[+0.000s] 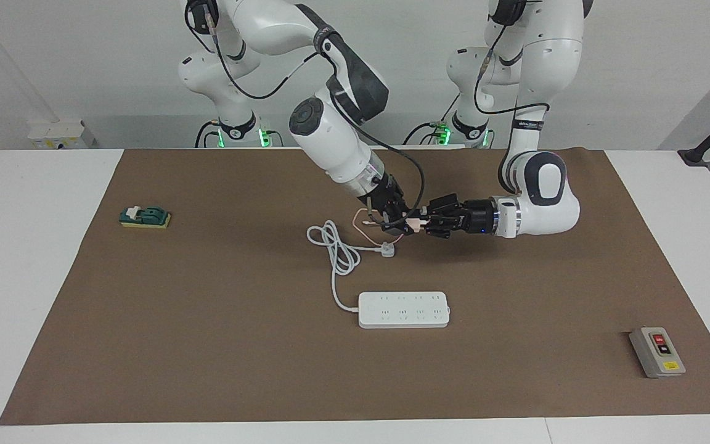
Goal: Plug charger into power strip
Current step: 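Pull the charger away with the left gripper while the right gripper releases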
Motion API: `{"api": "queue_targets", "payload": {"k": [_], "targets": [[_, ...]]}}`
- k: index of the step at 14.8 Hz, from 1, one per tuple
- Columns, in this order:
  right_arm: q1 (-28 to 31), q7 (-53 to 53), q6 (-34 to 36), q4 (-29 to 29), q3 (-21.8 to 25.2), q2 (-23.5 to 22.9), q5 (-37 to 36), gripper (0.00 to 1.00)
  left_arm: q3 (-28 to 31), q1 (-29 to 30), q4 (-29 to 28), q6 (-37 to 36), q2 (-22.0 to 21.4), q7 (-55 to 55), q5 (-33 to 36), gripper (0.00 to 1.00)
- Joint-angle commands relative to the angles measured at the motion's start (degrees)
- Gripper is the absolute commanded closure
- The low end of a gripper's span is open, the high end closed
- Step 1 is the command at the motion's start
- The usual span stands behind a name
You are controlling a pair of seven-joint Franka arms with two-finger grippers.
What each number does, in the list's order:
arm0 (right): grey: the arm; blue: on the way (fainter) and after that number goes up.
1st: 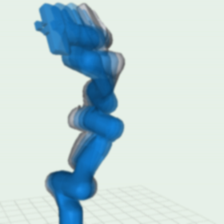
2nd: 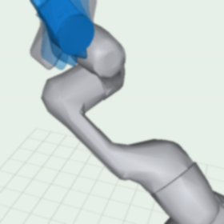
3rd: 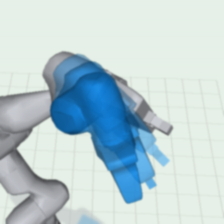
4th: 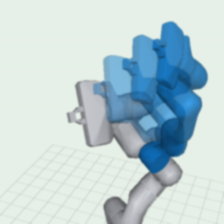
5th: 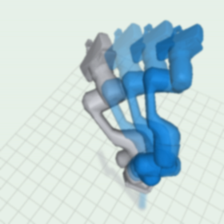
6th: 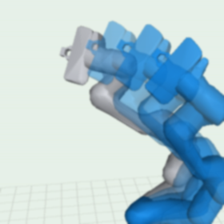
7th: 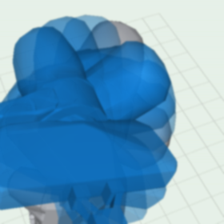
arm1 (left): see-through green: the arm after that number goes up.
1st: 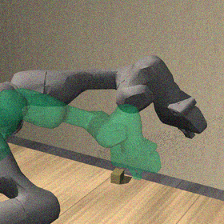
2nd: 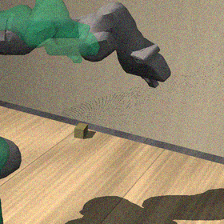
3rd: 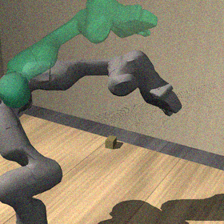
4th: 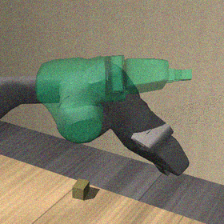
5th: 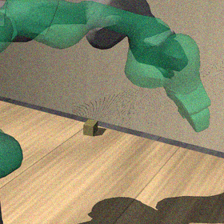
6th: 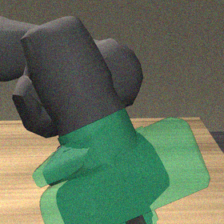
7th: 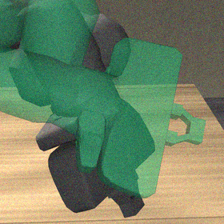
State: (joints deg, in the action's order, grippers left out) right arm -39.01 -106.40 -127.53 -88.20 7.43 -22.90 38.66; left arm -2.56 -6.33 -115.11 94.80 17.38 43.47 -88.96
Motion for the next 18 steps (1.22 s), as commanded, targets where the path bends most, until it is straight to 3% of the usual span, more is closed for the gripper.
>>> {"api": "queue_targets", "payload": {"k": [1,5,9,13,18], "targets": [[0.8,-1.0,0.9,0.6,0.0,-0.2,-0.8,0.00,0.9,-0.5,0.9,0.2,0.2,0.8,0.5,1.00],[0.9,-1.6,0.9,0.6,0.0,-0.1,-0.7,0.00,1.0,2.0,3.0,-0.7,0.5,1.4,5.8,1.00],[3.7,-1.4,2.1,1.3,0.4,0.3,-0.7,0.00,1.2,5.4,9.0,-0.2,2.1,1.4,13.2,1.00],[10.3,2.4,6.8,1.5,0.5,2.3,-2.1,0.00,1.2,7.0,14.4,0.3,2.5,1.5,25.7,1.00],[19.7,19.8,17.3,1.5,0.5,6.5,-6.8,0.00,1.0,4.7,24.7,3.1,6.6,10.8,47.2,1.00]]}}
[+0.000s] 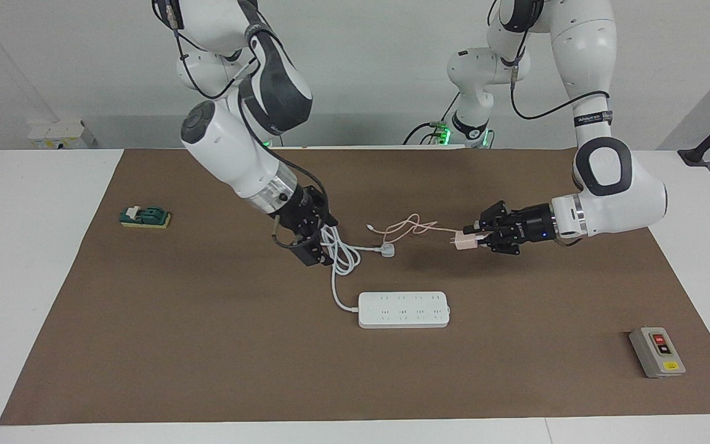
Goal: Plug charger into power strip
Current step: 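Move the charger to the power strip socket while the right gripper withdraws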
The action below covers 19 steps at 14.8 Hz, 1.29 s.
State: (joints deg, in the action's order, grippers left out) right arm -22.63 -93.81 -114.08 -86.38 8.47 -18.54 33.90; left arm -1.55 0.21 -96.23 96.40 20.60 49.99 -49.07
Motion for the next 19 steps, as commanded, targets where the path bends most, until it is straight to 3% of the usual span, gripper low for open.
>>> {"api": "queue_targets", "payload": {"k": [1,4,9,12,14,19], "targets": [[4.9,12.2,5.9,-0.4,-0.6,3.0,-3.2,0.00,0.1,-3.4,7.4,1.3,3.9,5.5,11.1,1.00],[8.6,23.5,11.0,-0.4,-0.6,5.1,-6.1,0.00,0.1,-6.2,8.1,2.7,4.2,11.5,20.4,1.00],[11.2,51.2,18.0,-0.5,-0.6,9.0,-17.9,0.00,-0.3,-11.3,8.1,15.2,3.7,16.0,34.0,1.00],[13.9,67.2,20.6,-0.5,-0.6,11.0,-22.3,0.00,0.0,-13.9,4.6,23.7,3.2,23.2,36.4,1.00],[16.5,79.0,21.5,-0.6,-0.6,12.6,-24.5,0.00,-0.2,-15.3,2.9,28.3,3.0,23.3,42.5,1.00],[20.8,97.4,25.6,-1.6,-1.6,17.7,-29.5,0.00,-0.1,-16.8,-0.4,31.7,2.1,23.0,47.9,1.00]]}}
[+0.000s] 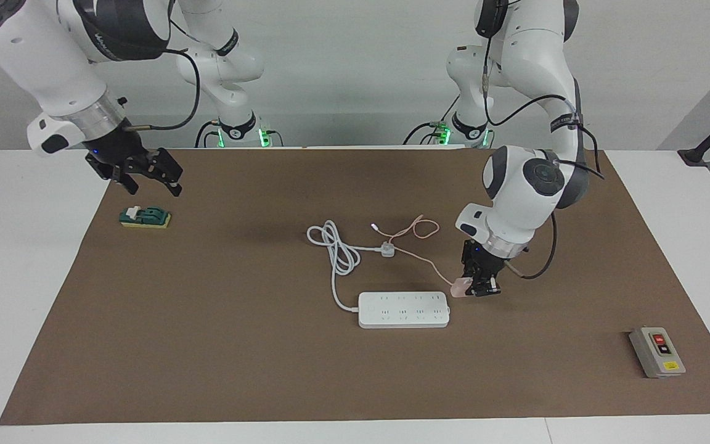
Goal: Plug charger into power strip
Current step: 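Move the charger to the power strip socket while the right gripper withdraws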
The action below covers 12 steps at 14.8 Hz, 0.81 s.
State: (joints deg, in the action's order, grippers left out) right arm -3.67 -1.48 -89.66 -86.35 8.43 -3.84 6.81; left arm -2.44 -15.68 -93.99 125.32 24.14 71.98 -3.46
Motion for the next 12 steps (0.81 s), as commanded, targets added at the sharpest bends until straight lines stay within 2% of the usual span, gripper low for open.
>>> {"api": "queue_targets", "payload": {"k": [1,4,8,12], "targets": [[3.0,7.6,2.0,-1.6,-2.4,3.8,-3.4,0.00,0.8,-0.9,-3.6,4.8,-1.5,1.1,2.8,1.00],[8.6,11.5,4.7,-1.7,-7.9,6.1,-6.5,0.00,0.7,-2.0,-5.5,7.3,-2.0,1.1,2.8,1.00],[9.4,8.1,6.0,-4.2,-8.5,8.1,-6.8,0.00,0.8,-3.5,-6.8,8.6,-2.3,1.0,2.8,1.00],[9.4,7.6,4.5,-5.4,-10.6,8.4,-11.5,0.00,0.8,-4.4,-9.9,11.3,-3.1,1.3,2.8,1.00]]}}
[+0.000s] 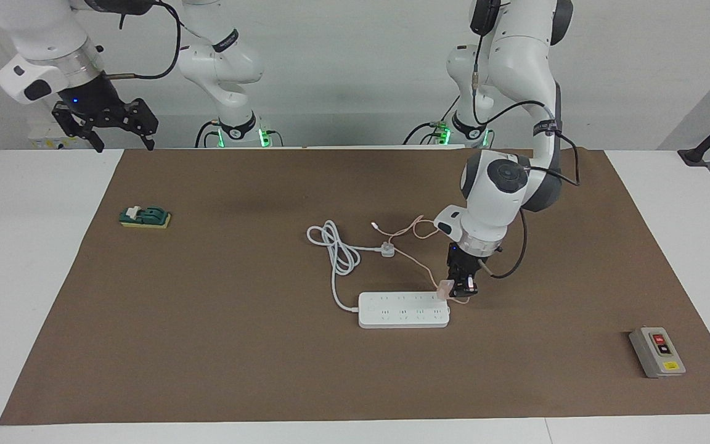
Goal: Plug charger into power strip
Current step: 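Push the charger prongs into the power strip socket with the left gripper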
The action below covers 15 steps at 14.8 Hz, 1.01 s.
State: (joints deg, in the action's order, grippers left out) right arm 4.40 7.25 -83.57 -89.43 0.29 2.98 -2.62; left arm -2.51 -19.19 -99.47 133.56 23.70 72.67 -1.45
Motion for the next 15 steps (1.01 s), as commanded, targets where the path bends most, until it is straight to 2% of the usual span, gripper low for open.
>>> {"api": "queue_targets", "payload": {"k": [1,15], "targets": [[1.4,-1.3,-1.6,-2.1,-2.6,1.6,-2.0,0.00,0.8,-0.9,-4.8,3.8,-2.8,0.6,0.8,1.00],[1.5,-1.8,-0.9,-1.7,-1.9,1.6,1.4,0.00,0.8,-2.2,-6.4,6.1,-2.8,-1.4,0.8,1.00]]}}
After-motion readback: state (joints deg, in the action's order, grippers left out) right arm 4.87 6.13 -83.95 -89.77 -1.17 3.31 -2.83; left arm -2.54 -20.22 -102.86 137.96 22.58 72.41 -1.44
